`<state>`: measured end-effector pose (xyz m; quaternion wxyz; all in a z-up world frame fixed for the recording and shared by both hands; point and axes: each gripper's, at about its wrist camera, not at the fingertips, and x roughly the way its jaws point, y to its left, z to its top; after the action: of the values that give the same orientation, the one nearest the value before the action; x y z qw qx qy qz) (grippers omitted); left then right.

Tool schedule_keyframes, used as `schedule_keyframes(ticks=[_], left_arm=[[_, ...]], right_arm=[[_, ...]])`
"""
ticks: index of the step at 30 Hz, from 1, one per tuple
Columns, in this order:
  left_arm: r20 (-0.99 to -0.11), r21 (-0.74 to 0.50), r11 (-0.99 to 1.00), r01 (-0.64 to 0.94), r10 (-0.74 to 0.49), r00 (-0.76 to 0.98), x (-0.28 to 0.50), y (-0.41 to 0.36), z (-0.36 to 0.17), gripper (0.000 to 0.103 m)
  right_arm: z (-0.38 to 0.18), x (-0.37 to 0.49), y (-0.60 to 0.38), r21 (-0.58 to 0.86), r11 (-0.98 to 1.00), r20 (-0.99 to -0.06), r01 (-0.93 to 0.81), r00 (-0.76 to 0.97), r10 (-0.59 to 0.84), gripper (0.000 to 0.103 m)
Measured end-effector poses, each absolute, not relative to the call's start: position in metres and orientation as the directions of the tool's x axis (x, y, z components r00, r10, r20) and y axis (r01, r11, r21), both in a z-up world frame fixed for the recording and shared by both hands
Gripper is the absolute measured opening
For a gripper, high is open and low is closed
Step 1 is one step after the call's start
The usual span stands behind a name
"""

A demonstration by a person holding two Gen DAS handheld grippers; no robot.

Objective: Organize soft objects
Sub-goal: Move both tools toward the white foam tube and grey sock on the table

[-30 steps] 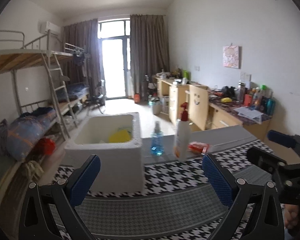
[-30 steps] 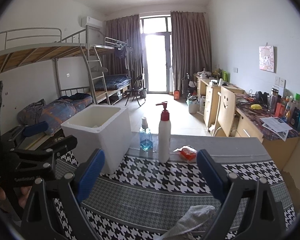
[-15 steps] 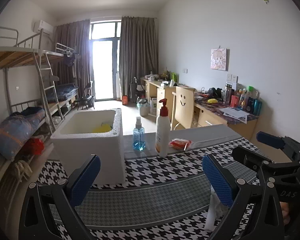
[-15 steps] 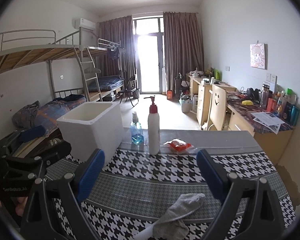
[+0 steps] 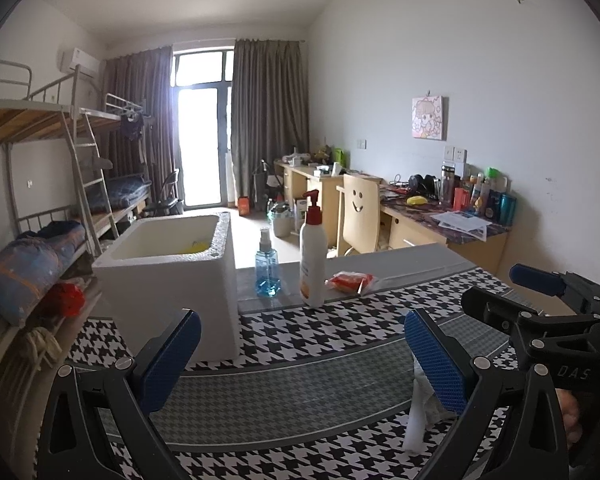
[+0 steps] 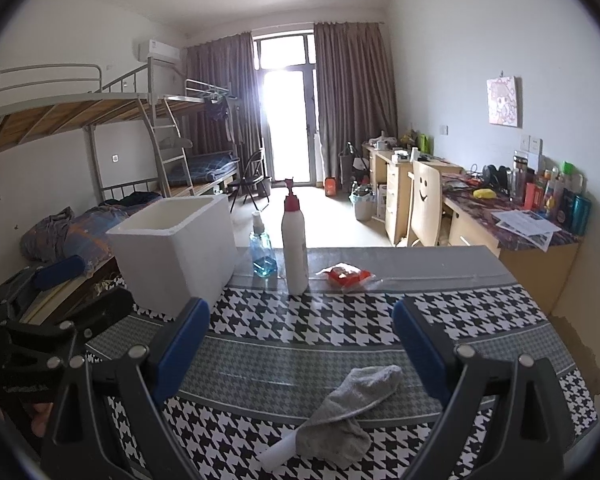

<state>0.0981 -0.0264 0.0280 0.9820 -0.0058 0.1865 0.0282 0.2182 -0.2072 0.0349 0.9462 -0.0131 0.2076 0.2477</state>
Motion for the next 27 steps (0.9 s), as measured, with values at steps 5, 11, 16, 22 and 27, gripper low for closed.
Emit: schedule_keyframes(ticks=[5,11,16,22,27], left_arm=[[-0.389,-0.025,1.000,-0.013,0.002,0.921,0.102,-0.031,0.015,0.102],[-0.398,-0.030,1.000,-0.003,-0.009,0.917,0.104,-0.032,0.007,0.102],[-0.419,-0.049,0.999,0.020,-0.038,0.907,0.105,-0.032,-0.002,0.102],[-0.444,-0.049,0.998,0.040,-0.058,0.894,0.107,-0.038,-0.011,0.102],[-0.471,-0.048,0.997,0.062,-0.077,0.879,0.111,-0.044,-0.020,0.102]], right_arm=[[0.027,0.217,-0.213,0.074,0.890,-0.407,-0.451,0.801,0.440,0.095],[0.021,0.214,-0.223,0.065,0.903,-0.406,-0.425,0.815,0.413,0.095],[0.014,0.214,-0.227,0.062,0.912,-0.424,-0.404,0.817,0.391,0.095],[0.002,0.215,-0.230,0.075,0.918,-0.443,-0.389,0.812,0.380,0.095],[-0.007,0.216,-0.234,0.072,0.922,-0.467,-0.380,0.804,0.368,0.095]])
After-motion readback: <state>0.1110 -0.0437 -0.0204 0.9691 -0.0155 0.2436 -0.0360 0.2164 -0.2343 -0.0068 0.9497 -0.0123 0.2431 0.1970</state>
